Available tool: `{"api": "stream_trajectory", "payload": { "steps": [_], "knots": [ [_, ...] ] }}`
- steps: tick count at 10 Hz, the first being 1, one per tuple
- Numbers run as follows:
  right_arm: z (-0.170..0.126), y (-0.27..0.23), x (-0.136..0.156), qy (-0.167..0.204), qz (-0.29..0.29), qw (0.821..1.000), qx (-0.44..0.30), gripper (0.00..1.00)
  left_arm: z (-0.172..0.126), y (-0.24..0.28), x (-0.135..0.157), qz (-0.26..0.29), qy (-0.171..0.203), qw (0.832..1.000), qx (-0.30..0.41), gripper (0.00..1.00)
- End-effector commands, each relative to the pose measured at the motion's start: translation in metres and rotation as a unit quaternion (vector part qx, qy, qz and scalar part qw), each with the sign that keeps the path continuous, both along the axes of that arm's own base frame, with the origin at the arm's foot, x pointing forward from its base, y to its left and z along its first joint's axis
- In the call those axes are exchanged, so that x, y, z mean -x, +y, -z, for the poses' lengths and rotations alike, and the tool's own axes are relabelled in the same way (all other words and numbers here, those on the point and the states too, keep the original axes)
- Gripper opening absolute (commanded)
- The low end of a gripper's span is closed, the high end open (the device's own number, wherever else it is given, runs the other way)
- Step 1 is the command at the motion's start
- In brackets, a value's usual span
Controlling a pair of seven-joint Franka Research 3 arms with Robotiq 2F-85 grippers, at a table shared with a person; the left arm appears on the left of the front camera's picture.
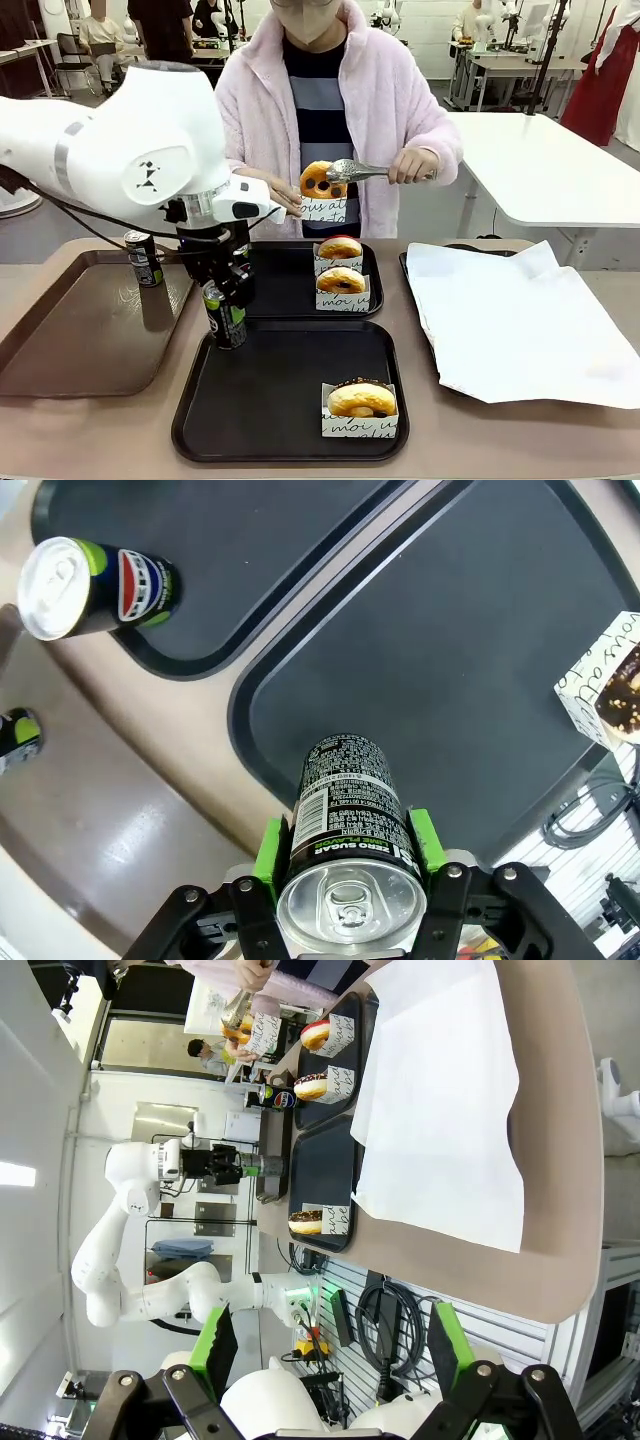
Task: Set up donuts and drinks on trays.
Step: Pick up one Pepsi coke from the Handle tray and place it on the Flat Tray without a Pepsi coke.
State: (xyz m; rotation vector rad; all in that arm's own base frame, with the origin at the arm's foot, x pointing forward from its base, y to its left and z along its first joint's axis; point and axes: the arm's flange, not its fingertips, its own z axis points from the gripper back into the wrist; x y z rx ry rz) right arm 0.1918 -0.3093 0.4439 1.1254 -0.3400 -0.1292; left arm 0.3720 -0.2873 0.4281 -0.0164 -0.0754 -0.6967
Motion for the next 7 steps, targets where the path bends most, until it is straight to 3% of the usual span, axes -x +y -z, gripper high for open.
{"api": "stream_trajectory", "payload": {
  "steps": [1,4,7],
  "knots": [
    [0.000,-0.001,0.001,-0.005,0.001,1.000,-0.006,1.00,0.004,-0.006,-0.004,0.012,0.000,1.000,0.017,0.58],
    [0.000,-0.001,0.001,-0.005,0.001,1.000,-0.006,1.00,0.026,-0.013,-0.016,0.009,0.017,1.000,0.021,0.58],
    [0.000,-0.001,0.001,-0.005,0.001,1.000,-0.006,1.00,0.041,-0.023,-0.010,0.026,0.035,0.999,-0.002,0.58]
  ]
}}
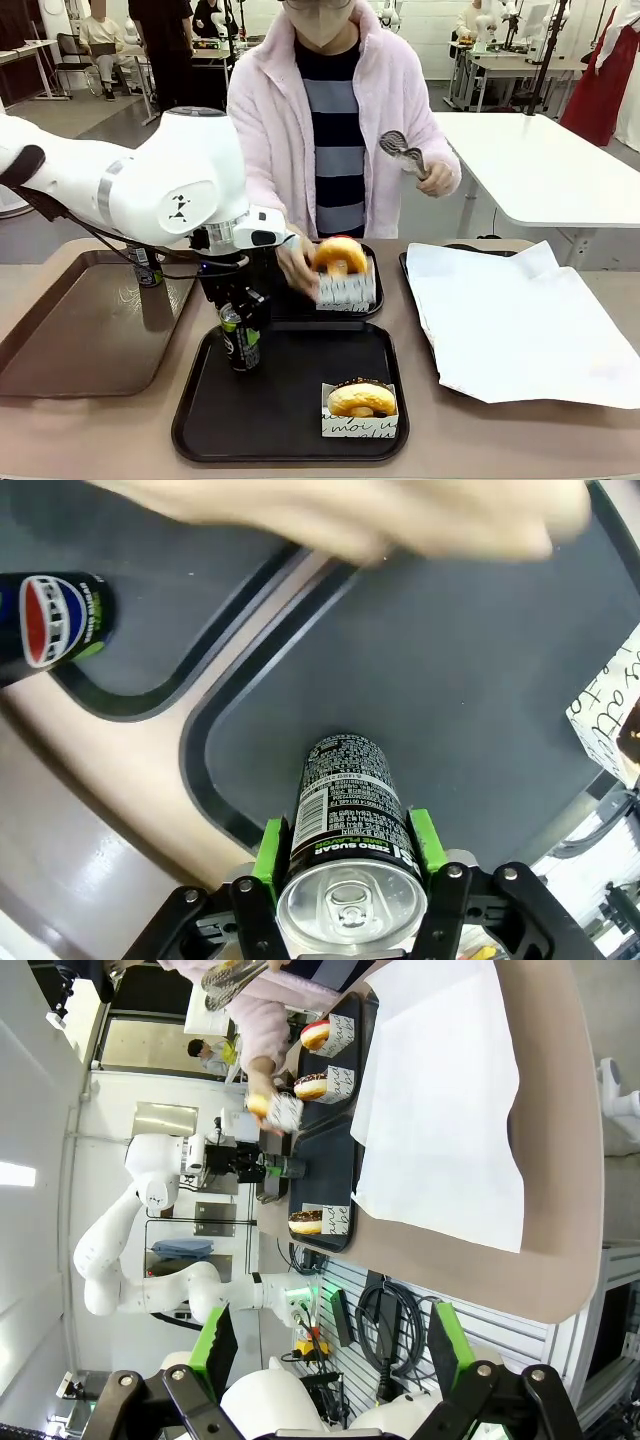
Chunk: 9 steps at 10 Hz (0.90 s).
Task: Set up donuts and drinks on trays.
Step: Pick up one Pepsi coke from the Handle tray and place it on the Flat Tray without a Pepsi coke.
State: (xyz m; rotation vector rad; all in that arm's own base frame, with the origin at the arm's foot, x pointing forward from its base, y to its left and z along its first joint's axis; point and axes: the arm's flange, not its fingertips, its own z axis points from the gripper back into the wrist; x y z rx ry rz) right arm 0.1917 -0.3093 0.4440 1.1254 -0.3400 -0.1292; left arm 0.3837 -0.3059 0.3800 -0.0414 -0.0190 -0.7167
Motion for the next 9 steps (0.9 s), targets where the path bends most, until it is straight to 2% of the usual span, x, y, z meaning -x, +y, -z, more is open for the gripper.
{"api": "stream_trajectory", "payload": {
  "steps": [1,2,3,4,5,9],
  "knots": [
    [0.000,-0.001,0.001,-0.005,0.001,1.000,-0.006,1.00,-0.021,0.011,0.019,0.005,0.011,0.999,-0.032,0.58],
    [0.000,-0.001,0.001,-0.005,0.001,1.000,-0.006,1.00,-0.047,0.038,0.043,0.031,0.009,0.999,-0.036,0.58],
    [0.000,-0.001,0.001,-0.005,0.001,1.000,-0.006,1.00,-0.067,0.061,0.079,0.071,0.022,0.997,-0.015,0.58],
    [0.000,-0.001,0.001,-0.005,0.001,1.000,-0.006,1.00,-0.076,0.075,0.110,0.081,0.008,0.997,-0.011,0.58],
    [0.000,-0.001,0.001,-0.005,0.001,1.000,-0.006,1.00,-0.083,0.079,0.114,0.086,-0.001,0.996,-0.015,0.58],
    [0.000,-0.001,0.001,-0.005,0.001,1.000,-0.006,1.00,-0.083,0.073,0.108,0.072,-0.006,0.997,-0.011,0.58]
  ]
}}
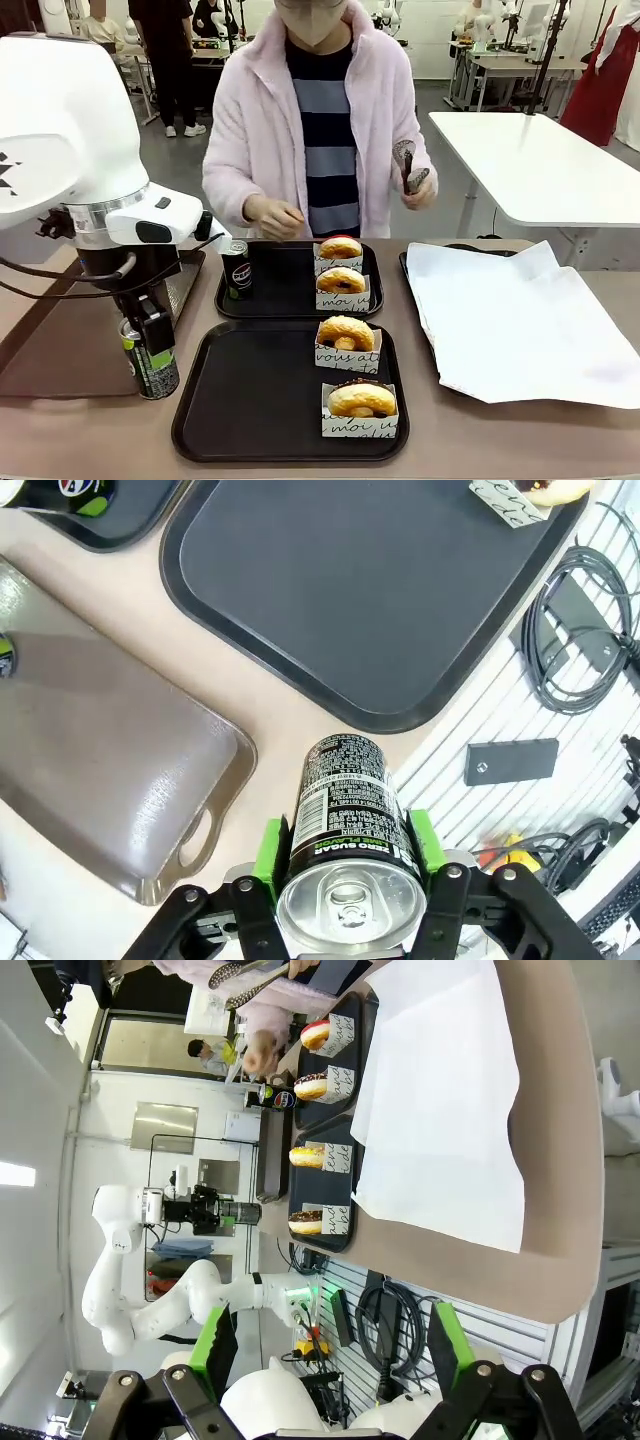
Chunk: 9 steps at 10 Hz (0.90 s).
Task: Set up donuts and drinks on trays.
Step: Pick up one Pepsi coke from the Handle tray and place it on the Flat Tray without a Pepsi coke.
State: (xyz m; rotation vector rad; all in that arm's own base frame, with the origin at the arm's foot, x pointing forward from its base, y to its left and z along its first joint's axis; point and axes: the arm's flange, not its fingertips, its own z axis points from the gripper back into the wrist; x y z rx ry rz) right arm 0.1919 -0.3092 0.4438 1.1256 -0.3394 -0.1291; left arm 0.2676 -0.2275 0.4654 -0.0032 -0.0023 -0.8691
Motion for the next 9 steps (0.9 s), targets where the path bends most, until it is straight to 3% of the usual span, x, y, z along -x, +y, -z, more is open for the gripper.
{"api": "stream_trajectory", "payload": {
  "steps": [1,4,9],
  "knots": [
    [0.000,-0.001,0.001,-0.005,0.001,1.000,-0.006,1.00,0.002,-0.013,-0.013,-0.019,-0.020,1.000,0.014,0.58],
    [0.000,-0.001,0.001,-0.005,0.001,1.000,-0.006,1.00,0.018,-0.064,-0.066,-0.072,-0.041,0.996,0.026,0.58],
    [0.000,-0.001,0.001,-0.005,0.001,1.000,-0.006,1.00,0.061,-0.096,-0.106,-0.120,-0.048,0.992,0.003,0.58]
  ]
}}
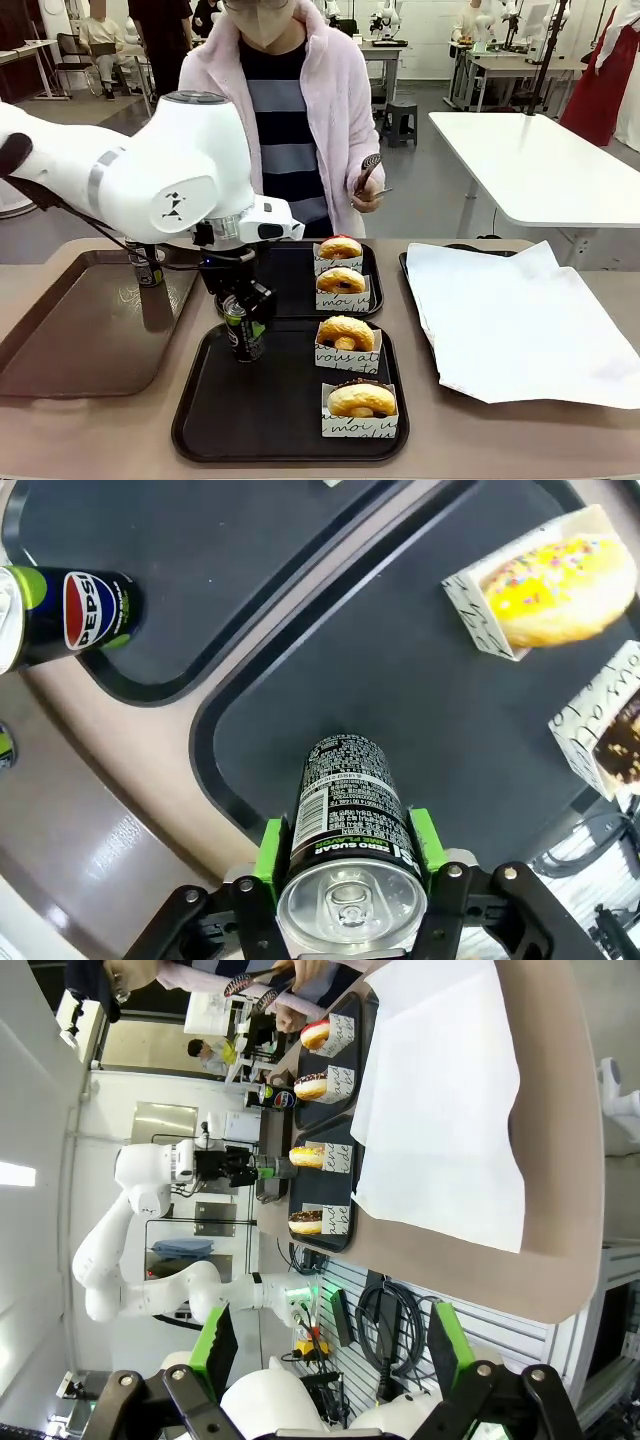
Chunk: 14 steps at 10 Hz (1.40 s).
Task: Set up donuts and drinks on trays.
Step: Pick up one Pepsi coke from the Handle tray and place it on the Flat Tray without a Pepsi coke.
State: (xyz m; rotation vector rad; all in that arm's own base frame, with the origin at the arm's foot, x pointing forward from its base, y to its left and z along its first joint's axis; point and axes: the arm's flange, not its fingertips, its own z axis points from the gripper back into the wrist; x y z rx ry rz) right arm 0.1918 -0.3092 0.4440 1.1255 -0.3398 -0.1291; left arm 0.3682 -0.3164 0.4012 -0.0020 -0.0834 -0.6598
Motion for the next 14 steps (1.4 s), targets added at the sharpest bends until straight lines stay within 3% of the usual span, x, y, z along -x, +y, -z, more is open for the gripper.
{"api": "stream_trajectory", "payload": {
  "steps": [1,6,7,10,11,12,14],
  "knots": [
    [0.000,-0.001,0.001,-0.005,0.001,1.000,-0.006,1.00,0.004,-0.008,-0.009,-0.019,-0.008,1.000,-0.020,0.58],
    [0.000,-0.001,0.001,-0.005,0.001,1.000,-0.006,1.00,0.021,-0.011,-0.017,-0.014,-0.002,1.000,-0.020,0.58],
    [0.000,-0.001,0.001,-0.005,0.001,1.000,-0.006,1.00,0.020,-0.010,-0.017,-0.015,0.001,1.000,-0.016,1.00],
    [0.000,-0.001,0.001,-0.005,0.001,1.000,-0.006,1.00,0.011,-0.004,-0.017,-0.017,0.001,1.000,-0.001,1.00],
    [0.000,-0.001,0.001,-0.005,0.001,1.000,-0.006,1.00,0.006,-0.001,-0.017,-0.021,0.001,1.000,0.003,0.91],
    [0.000,-0.001,0.001,-0.005,0.001,1.000,-0.006,1.00,0.002,0.002,-0.017,-0.026,0.002,1.000,0.008,1.00],
    [0.000,-0.001,0.001,-0.005,0.001,1.000,-0.006,1.00,-0.007,0.006,-0.016,-0.033,-0.007,0.999,0.024,1.00]
  ]
}}
